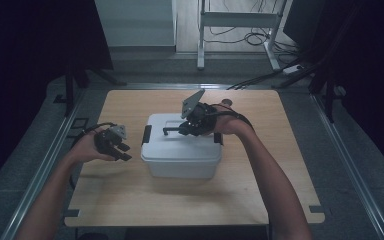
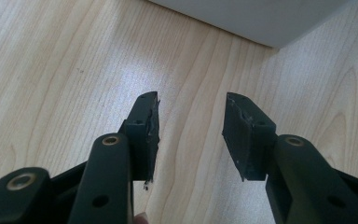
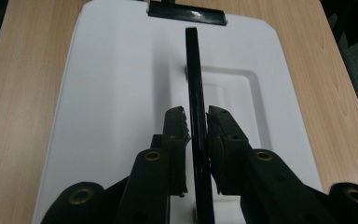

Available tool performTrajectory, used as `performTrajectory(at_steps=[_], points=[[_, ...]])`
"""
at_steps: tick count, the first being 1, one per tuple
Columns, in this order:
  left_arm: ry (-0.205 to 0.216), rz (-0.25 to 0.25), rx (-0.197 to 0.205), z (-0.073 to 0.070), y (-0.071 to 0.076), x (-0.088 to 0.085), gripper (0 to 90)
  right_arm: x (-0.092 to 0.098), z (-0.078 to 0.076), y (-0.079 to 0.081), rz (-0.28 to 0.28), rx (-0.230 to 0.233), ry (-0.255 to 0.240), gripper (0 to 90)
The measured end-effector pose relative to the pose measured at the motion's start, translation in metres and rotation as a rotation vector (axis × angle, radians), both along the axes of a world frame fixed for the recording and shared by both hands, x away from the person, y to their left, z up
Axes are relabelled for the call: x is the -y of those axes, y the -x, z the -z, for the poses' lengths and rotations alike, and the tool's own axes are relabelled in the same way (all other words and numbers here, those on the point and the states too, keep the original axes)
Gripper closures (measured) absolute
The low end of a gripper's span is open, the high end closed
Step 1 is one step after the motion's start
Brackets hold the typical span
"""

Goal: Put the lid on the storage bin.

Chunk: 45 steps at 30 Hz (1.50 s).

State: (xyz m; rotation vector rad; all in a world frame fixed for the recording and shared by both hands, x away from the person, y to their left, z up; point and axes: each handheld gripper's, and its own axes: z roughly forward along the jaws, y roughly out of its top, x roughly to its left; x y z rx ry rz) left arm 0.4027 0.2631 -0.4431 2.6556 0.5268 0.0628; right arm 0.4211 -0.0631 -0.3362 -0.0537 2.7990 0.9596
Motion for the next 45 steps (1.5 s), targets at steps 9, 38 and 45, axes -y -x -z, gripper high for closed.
performTrajectory(at_steps=[9,38,45], points=[[-0.005,0.006,-0.004,0.001,-0.001,0.005,56.3,0.007,0.007,0.001,0.024,0.017,0.031,82.3],[0.022,-0.027,-0.002,0.002,0.001,-0.003,55.8,0.077,-0.004,0.017,0.149,-0.017,-0.156,56.5],[0.023,-0.031,0.000,0.002,0.005,-0.003,55.7,0.106,-0.002,0.026,0.202,-0.013,-0.189,55.5]])
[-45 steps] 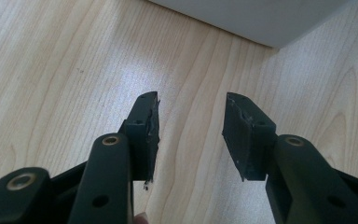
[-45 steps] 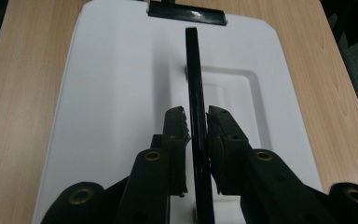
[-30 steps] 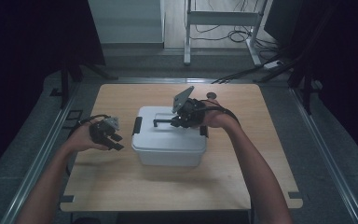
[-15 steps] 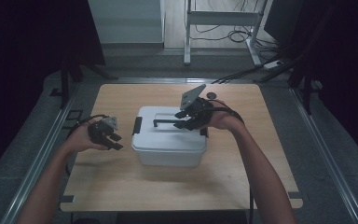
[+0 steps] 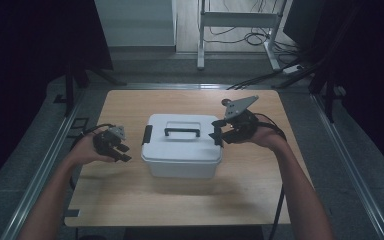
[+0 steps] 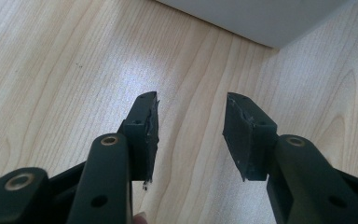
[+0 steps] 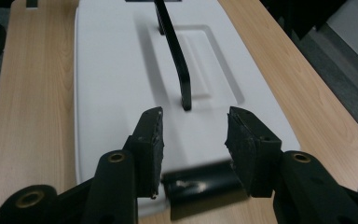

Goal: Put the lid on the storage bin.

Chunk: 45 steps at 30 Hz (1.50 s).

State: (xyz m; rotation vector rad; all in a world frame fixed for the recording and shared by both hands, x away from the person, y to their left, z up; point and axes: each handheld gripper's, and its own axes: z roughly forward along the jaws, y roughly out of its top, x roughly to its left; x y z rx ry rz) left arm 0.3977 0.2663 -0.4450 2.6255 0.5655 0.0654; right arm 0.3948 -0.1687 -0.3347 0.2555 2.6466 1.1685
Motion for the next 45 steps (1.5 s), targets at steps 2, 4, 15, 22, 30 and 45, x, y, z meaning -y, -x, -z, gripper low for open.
performTrajectory(at_steps=[2,4,15,22,30,45], points=[[0.002,-0.001,0.002,0.000,0.000,0.000,55.6,0.009,0.002,0.003,0.019,0.003,-0.005,55.5],[0.004,0.000,0.001,0.002,0.001,0.001,55.6,0.024,0.007,0.005,0.049,-0.001,-0.020,55.5],[0.009,-0.008,0.006,0.002,0.000,0.003,55.5,0.071,0.031,0.012,0.159,-0.011,-0.078,55.5],[0.021,-0.010,0.005,0.006,0.001,0.003,55.5,0.094,0.059,0.016,0.223,-0.042,-0.115,55.5],[0.019,-0.006,0.003,0.008,0.001,0.002,55.5,0.103,0.086,0.020,0.268,-0.069,-0.130,55.5],[0.028,-0.015,0.007,0.011,0.001,0.001,55.5,0.104,0.110,0.021,0.306,-0.085,-0.127,54.5]])
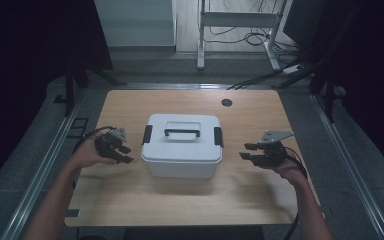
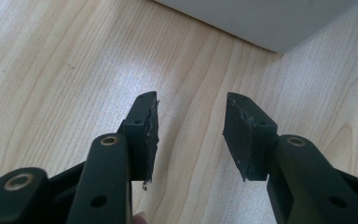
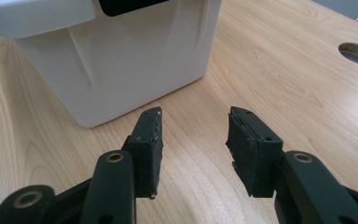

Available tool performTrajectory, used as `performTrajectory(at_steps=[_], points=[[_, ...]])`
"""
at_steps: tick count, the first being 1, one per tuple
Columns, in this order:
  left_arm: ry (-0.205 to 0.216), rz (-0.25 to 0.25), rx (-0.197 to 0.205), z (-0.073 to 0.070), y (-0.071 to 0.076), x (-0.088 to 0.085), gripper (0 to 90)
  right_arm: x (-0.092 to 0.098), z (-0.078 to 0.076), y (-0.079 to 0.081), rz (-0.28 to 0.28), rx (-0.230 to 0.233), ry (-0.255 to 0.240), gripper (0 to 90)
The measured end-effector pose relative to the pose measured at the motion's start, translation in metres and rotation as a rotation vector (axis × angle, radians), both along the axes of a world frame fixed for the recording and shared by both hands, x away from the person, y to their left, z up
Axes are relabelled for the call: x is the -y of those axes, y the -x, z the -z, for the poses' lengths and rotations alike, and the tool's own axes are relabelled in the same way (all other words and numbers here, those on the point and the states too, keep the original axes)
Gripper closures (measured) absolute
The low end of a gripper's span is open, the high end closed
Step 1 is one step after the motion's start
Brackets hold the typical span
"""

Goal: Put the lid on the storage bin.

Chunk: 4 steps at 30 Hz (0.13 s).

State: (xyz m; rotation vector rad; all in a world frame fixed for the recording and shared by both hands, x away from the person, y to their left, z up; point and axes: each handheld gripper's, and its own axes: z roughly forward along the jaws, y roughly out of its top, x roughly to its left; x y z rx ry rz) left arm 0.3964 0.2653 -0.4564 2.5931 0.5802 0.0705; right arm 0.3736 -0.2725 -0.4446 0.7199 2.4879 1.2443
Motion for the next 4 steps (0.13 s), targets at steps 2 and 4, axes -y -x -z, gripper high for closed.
performTrajectory(at_steps=[2,4], points=[[0.004,-0.001,0.000,0.0006,0.0001,-0.0004,55.4,-0.0003,-0.0002,0.0007,-0.002,0.001,0.002,54.3],[0.005,-0.002,-0.001,0.0017,0.0002,-0.0008,55.4,-0.0006,-0.0001,0.0010,-0.004,-0.001,0.003,54.2]])
